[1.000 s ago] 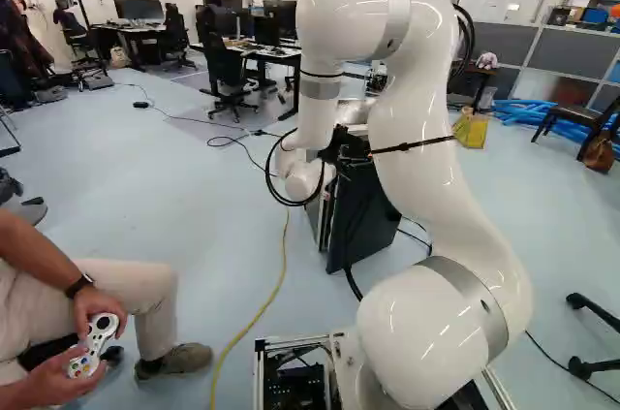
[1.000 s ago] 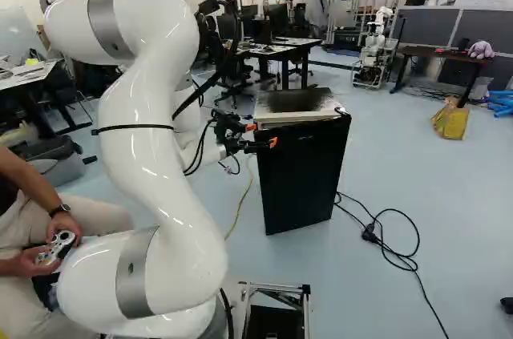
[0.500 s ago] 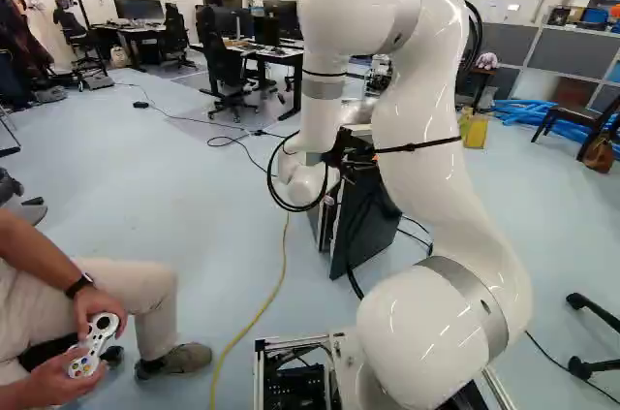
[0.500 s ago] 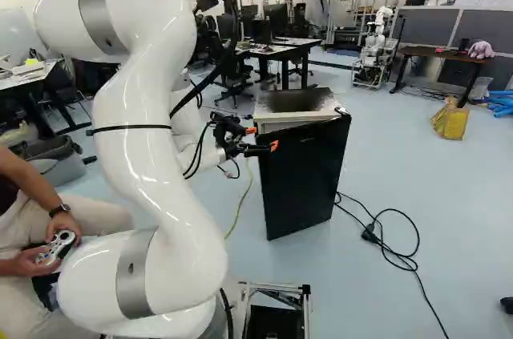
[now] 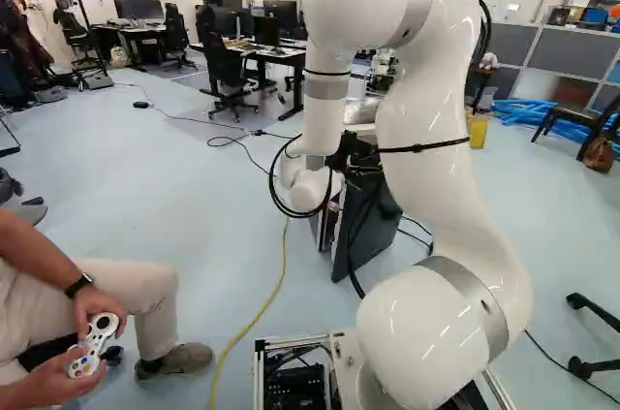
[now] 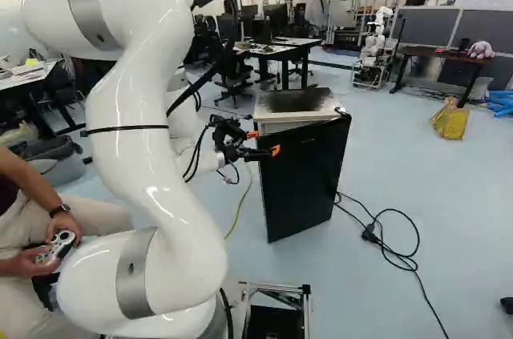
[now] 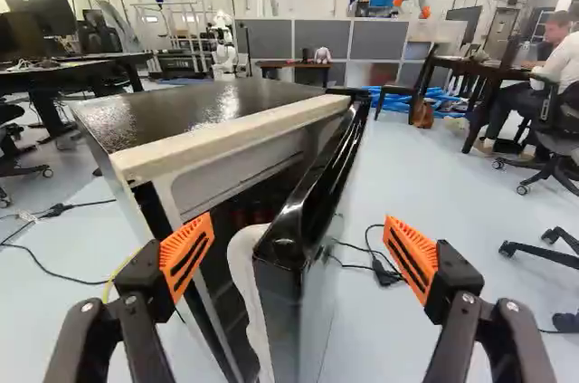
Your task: Grab a drink from the fridge
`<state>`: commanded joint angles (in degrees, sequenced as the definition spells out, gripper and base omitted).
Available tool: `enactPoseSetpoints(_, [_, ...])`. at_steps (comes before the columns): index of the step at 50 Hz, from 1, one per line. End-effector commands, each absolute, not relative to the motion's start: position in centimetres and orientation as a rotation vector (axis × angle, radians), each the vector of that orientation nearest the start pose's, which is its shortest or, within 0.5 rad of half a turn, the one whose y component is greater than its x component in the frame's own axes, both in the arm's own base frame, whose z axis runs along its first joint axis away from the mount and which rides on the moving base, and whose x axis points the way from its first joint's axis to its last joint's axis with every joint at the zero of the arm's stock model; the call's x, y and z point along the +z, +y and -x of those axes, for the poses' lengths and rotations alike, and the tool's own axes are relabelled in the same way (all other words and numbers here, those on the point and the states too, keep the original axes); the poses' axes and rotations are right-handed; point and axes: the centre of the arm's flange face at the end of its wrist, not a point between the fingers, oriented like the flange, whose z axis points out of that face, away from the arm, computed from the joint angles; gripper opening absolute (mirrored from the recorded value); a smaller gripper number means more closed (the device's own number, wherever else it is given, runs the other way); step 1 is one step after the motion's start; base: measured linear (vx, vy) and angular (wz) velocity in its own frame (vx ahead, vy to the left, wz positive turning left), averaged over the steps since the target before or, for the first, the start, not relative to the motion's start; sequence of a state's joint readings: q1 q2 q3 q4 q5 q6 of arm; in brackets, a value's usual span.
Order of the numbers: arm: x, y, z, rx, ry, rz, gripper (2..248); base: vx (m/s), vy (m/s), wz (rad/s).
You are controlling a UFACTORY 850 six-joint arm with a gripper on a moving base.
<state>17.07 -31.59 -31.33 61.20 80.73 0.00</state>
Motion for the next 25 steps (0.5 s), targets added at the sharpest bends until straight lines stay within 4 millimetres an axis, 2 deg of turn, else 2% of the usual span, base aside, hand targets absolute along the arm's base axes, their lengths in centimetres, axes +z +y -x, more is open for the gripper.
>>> enactPoseSetpoints(25, [25.8,3.4,-37.0,-2.226,1.085,2.703,247,0.0,0.0,0.0])
